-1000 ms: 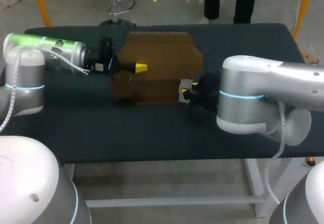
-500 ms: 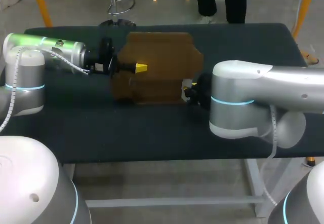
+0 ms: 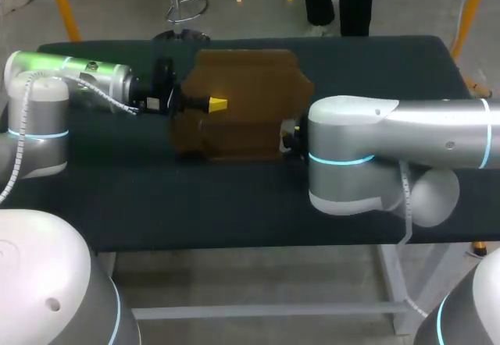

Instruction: Assemble the packaging by folding the flat box into shape, placing the metal phone stand inside, and closing the box properly

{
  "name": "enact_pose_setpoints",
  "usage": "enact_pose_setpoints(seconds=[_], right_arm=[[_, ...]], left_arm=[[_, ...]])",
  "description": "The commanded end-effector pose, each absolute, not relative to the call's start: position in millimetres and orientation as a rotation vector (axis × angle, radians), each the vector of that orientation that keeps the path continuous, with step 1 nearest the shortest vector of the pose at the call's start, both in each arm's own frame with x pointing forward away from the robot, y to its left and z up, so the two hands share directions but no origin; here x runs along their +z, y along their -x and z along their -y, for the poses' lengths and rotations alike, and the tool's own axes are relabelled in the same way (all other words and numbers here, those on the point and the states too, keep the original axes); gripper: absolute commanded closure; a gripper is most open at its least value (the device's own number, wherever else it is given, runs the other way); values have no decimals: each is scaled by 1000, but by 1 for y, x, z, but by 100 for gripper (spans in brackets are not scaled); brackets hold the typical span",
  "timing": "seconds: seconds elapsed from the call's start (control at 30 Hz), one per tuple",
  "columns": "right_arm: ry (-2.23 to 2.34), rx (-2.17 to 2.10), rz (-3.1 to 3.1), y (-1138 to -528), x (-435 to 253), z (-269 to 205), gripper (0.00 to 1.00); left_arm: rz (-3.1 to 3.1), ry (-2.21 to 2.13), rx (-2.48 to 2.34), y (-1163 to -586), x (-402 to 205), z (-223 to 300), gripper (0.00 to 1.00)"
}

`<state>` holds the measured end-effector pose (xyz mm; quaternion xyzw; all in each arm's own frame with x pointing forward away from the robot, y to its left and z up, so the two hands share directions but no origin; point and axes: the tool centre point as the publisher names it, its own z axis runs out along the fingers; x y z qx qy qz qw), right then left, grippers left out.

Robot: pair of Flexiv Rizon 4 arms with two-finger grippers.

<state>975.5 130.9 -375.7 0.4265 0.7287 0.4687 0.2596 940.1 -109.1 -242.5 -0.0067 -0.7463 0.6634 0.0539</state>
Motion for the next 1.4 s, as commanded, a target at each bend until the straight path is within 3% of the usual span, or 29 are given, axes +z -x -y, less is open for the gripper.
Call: enact_pose_setpoints(seconds=[0.03, 0.1, 0.17, 0.37, 0.43, 0.47, 1.4], right_arm=[[-1201, 1192, -1934, -983, -376, -143, 78], [-1210, 1180, -1928, -984, -376, -144, 85], [-1222, 1168, -1923, -985, -377, -144, 100], [-1232, 1158, -1926, -984, -375, -142, 100], [-1226, 1162, -1930, -983, -373, -140, 100], [-1225, 1166, -1930, -982, -372, -140, 100], [-1272, 1371, -2075, -972, -358, -113, 100]], left_arm=[[2263, 27, 2014, -940, -247, 108, 100], [2263, 27, 2014, -940, -247, 108, 100], [2263, 27, 2014, -940, -247, 108, 100], [2263, 27, 2014, -940, -247, 108, 96], [2263, 27, 2014, -940, -247, 108, 50], [2303, 52, 2002, -940, -242, 107, 0], [2738, 401, 1981, -910, -167, 73, 0]])
